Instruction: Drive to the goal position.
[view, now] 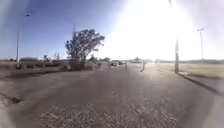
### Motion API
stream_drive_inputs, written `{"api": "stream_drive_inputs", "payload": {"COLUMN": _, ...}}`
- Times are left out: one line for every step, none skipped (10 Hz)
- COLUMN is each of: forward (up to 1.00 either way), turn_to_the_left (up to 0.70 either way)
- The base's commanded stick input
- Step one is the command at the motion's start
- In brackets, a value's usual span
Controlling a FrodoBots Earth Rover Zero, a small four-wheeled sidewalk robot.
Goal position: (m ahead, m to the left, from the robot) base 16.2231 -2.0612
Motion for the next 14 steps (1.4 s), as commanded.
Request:
{"api": "stream_drive_inputs", "payload": {"forward": 0.70, "turn_to_the_left": 0.00}}
{"api": "stream_drive_inputs", "payload": {"forward": 0.70, "turn_to_the_left": 0.00}}
{"api": "stream_drive_inputs", "payload": {"forward": 0.70, "turn_to_the_left": 0.00}}
{"api": "stream_drive_inputs", "payload": {"forward": 0.70, "turn_to_the_left": 0.00}}
{"api": "stream_drive_inputs", "payload": {"forward": 0.70, "turn_to_the_left": 0.00}}
{"api": "stream_drive_inputs", "payload": {"forward": 0.70, "turn_to_the_left": 0.00}}
{"api": "stream_drive_inputs", "payload": {"forward": 0.70, "turn_to_the_left": 0.00}}
{"api": "stream_drive_inputs", "payload": {"forward": 0.70, "turn_to_the_left": 0.00}}
{"api": "stream_drive_inputs", "payload": {"forward": 0.70, "turn_to_the_left": 0.00}}
{"api": "stream_drive_inputs", "payload": {"forward": 0.70, "turn_to_the_left": 0.00}}
{"api": "stream_drive_inputs", "payload": {"forward": 0.70, "turn_to_the_left": 0.00}}
{"api": "stream_drive_inputs", "payload": {"forward": 0.70, "turn_to_the_left": 0.00}}
{"api": "stream_drive_inputs", "payload": {"forward": 0.70, "turn_to_the_left": 0.00}}
{"api": "stream_drive_inputs", "payload": {"forward": 0.70, "turn_to_the_left": 0.00}}
